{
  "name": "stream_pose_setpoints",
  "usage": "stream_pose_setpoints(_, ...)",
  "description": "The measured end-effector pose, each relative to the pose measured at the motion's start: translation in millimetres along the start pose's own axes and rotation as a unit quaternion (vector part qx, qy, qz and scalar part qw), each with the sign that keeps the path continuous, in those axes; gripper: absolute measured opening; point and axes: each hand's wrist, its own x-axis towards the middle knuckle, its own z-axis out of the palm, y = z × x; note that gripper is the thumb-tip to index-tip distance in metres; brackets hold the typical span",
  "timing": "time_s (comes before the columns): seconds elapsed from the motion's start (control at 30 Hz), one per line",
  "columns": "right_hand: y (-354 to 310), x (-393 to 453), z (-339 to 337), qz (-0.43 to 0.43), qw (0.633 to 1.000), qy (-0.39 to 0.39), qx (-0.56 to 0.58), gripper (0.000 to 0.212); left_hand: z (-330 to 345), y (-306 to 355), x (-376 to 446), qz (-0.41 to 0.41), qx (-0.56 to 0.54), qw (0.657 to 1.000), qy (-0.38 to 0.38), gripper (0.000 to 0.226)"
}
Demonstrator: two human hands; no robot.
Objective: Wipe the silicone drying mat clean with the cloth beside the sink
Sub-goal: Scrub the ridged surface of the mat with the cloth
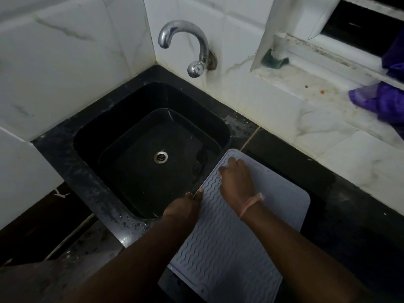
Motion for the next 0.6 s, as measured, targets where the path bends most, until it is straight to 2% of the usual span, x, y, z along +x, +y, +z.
stream_pose_setpoints(0.07,1.0,-7.0,1.1,-0.033,0.999,-0.006,0.005,0.038,0.0,-0.6,1.0,-0.004,-0.002,1.0,-0.003,0.084)
stream_pose_setpoints(0.17,25.9,13.3,-2.0,-0.01,1.0,0.007,-0.012,0.039,0.0,-0.8,-2.3,0.005,-0.003,1.0,0.0,0.073)
stream_pose_setpoints(0.3,49.8,43.3,0.6,0.033,0.999,0.014,-0.033,0.03,-1.6,-1.4,-5.3,0.011,0.019,1.0,0.004,0.086)
stream_pose_setpoints(0.4,33.7,35.7,-0.4,0.035,0.999,0.015,-0.03,0.028,-1.2,-3.0,-3.9,0.018,0.02,1.0,0.001,0.087)
stream_pose_setpoints(0.6,-20.6,-36.9,4.3,-0.045,0.999,0.001,0.027,0.033,0.7,0.9,-5.5,-0.004,0.032,0.999,0.014,0.089)
